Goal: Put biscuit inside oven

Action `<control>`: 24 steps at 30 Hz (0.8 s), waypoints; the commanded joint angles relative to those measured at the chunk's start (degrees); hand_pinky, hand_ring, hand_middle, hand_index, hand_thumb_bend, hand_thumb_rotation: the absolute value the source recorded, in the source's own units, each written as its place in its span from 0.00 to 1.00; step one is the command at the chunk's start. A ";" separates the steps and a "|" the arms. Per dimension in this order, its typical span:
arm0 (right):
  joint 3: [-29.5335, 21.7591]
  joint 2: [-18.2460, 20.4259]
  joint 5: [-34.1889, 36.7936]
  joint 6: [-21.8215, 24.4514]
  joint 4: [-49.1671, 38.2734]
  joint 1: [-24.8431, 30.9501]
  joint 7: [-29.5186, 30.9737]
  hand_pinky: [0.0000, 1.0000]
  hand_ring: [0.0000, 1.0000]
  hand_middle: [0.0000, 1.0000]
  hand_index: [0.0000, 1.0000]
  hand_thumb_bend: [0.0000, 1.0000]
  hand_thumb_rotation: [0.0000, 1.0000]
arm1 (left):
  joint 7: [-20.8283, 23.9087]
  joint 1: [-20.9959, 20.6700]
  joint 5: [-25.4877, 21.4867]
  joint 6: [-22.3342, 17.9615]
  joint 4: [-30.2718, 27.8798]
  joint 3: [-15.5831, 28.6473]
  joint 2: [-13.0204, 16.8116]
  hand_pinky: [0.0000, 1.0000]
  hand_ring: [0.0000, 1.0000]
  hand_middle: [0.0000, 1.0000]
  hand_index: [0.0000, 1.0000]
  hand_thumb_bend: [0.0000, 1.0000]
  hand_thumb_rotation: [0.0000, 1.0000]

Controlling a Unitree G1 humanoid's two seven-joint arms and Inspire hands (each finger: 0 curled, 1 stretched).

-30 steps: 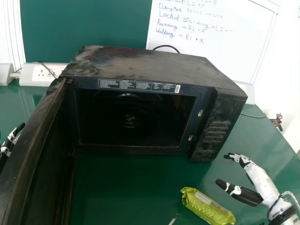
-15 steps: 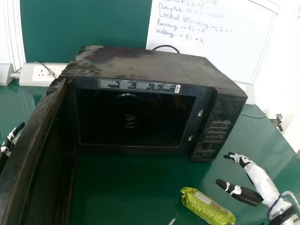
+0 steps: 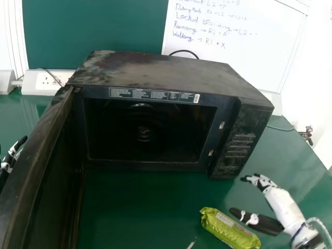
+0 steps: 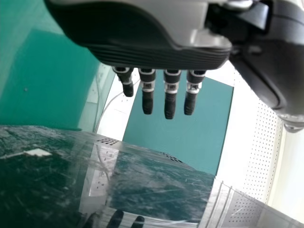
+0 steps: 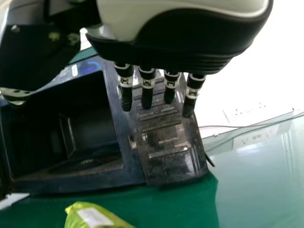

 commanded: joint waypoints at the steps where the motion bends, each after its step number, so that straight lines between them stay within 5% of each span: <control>1: 0.25 1.54 -1.06 0.39 -2.21 1.93 -1.17 0.82 0.91 0.94 0.89 1.00 0.57 | 0.03 0.53 0.03 -0.23 -0.40 -0.28 -0.08 1.00 0.93 0.92 0.93 0.89 0.96; 7: -0.16 4.84 -3.73 1.34 -8.11 6.17 -2.07 0.90 0.93 0.95 0.89 1.00 0.55 | 0.39 0.49 0.34 0.18 -0.92 -0.55 -0.06 1.00 0.93 0.92 0.93 0.89 0.97; 24: -1.48 8.43 -6.97 -2.34 -12.00 12.56 -5.70 0.83 0.89 0.92 0.86 1.00 0.56 | 0.25 -0.04 -0.41 0.30 -1.02 -0.39 0.06 1.00 0.94 0.93 0.94 0.88 0.96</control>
